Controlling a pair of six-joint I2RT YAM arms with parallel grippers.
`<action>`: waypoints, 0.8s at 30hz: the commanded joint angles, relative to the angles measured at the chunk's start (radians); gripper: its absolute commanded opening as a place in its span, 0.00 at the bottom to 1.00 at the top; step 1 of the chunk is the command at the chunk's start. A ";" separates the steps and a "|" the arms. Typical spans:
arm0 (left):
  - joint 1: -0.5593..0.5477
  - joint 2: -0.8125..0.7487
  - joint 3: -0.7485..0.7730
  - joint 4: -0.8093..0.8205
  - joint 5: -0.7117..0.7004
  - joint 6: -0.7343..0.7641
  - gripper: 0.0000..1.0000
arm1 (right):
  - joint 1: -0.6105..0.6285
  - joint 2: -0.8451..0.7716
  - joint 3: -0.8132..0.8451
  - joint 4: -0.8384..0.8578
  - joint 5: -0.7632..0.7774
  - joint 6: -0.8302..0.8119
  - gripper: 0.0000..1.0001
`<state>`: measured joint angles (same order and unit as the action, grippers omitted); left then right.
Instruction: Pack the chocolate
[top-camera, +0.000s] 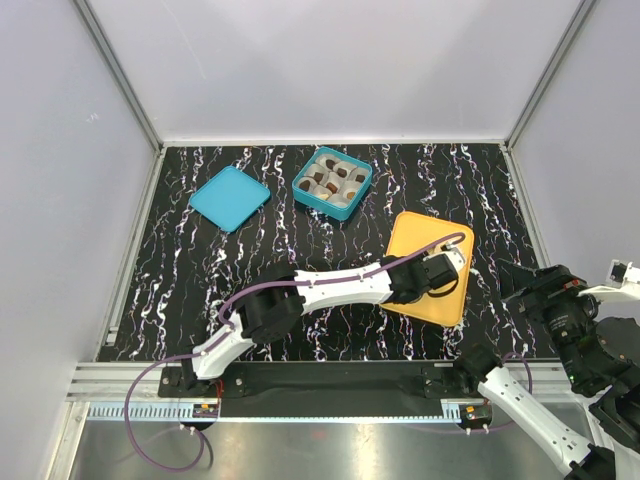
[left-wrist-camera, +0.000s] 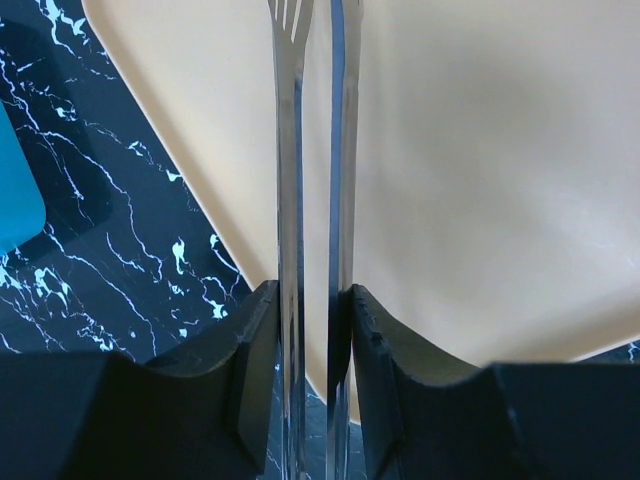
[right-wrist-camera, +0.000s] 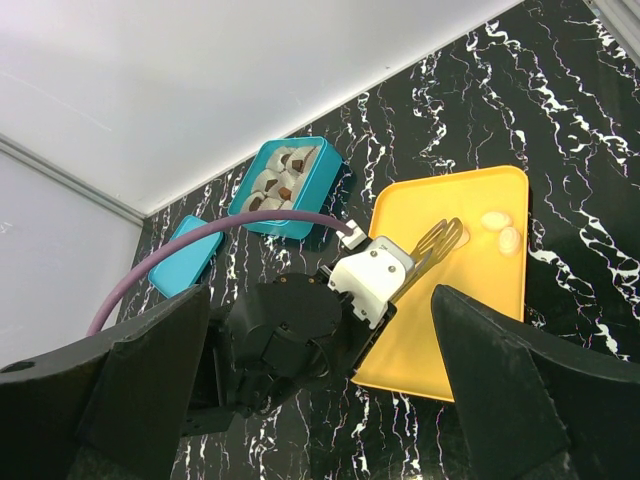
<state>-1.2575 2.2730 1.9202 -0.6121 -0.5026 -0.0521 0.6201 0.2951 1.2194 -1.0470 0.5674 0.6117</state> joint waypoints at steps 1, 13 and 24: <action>0.006 -0.072 -0.006 0.003 -0.033 -0.005 0.35 | 0.004 -0.005 0.023 -0.011 0.023 0.008 1.00; 0.006 -0.122 0.019 -0.031 -0.044 -0.008 0.36 | 0.006 -0.002 0.023 -0.010 0.022 0.006 1.00; 0.004 -0.175 0.010 -0.048 -0.068 -0.006 0.36 | 0.004 -0.004 0.014 -0.005 0.019 0.011 1.00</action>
<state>-1.2549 2.1754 1.9152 -0.6643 -0.5297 -0.0536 0.6201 0.2951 1.2198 -1.0470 0.5671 0.6117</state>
